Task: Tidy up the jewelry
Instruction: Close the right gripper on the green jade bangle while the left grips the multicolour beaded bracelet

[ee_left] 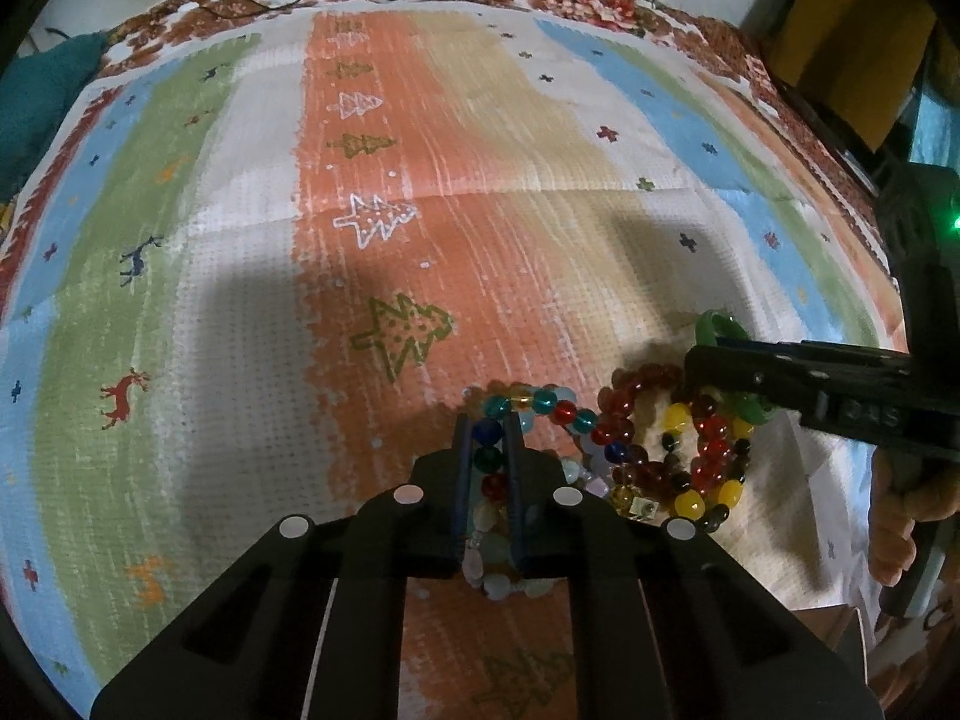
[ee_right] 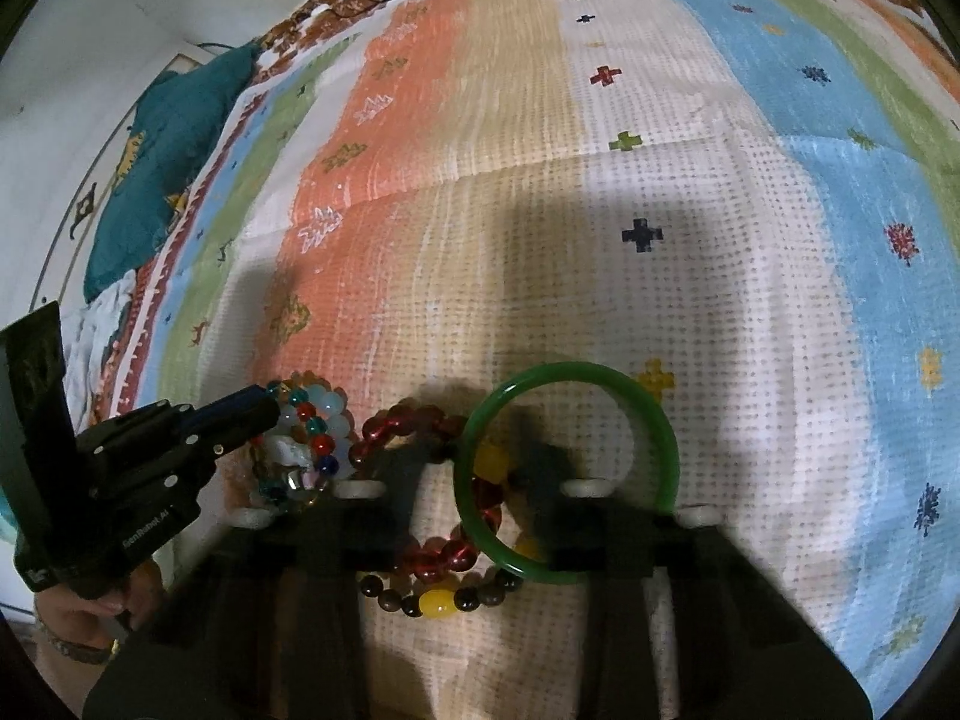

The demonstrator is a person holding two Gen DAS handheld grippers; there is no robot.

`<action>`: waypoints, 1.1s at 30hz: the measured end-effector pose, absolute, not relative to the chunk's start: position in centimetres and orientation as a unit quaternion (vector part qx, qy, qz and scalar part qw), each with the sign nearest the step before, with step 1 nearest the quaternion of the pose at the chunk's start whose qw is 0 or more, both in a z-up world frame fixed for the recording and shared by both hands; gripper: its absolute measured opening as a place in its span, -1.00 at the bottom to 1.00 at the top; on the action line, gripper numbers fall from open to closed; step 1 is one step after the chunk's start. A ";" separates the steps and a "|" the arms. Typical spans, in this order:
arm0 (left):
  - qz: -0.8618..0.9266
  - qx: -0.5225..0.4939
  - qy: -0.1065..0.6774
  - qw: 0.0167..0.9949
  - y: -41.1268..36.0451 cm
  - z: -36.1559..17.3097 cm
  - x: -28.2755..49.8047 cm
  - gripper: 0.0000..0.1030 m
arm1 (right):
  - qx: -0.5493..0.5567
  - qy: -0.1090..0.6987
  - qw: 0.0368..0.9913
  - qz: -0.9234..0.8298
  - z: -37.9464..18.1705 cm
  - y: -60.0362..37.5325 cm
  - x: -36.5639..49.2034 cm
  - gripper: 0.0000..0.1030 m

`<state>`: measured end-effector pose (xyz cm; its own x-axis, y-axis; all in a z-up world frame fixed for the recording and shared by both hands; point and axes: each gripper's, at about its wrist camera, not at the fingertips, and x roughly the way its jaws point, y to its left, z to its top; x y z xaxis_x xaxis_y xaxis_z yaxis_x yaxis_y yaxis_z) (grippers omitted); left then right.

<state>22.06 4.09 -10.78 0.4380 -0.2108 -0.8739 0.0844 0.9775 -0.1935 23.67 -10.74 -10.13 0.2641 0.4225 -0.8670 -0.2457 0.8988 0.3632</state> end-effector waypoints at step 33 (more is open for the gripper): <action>-0.093 -0.068 0.472 0.874 3.2 -5.0 19.0 -0.82 | 0.040 0.533 0.814 0.228 -5.5 -10.1 19.7 -0.84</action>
<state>18.99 3.22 -4.97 0.5367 -0.2262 -0.8129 0.0981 0.9736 -0.2062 19.71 -10.08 -5.48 0.3282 0.4130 -0.8495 -0.3282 0.8932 0.3074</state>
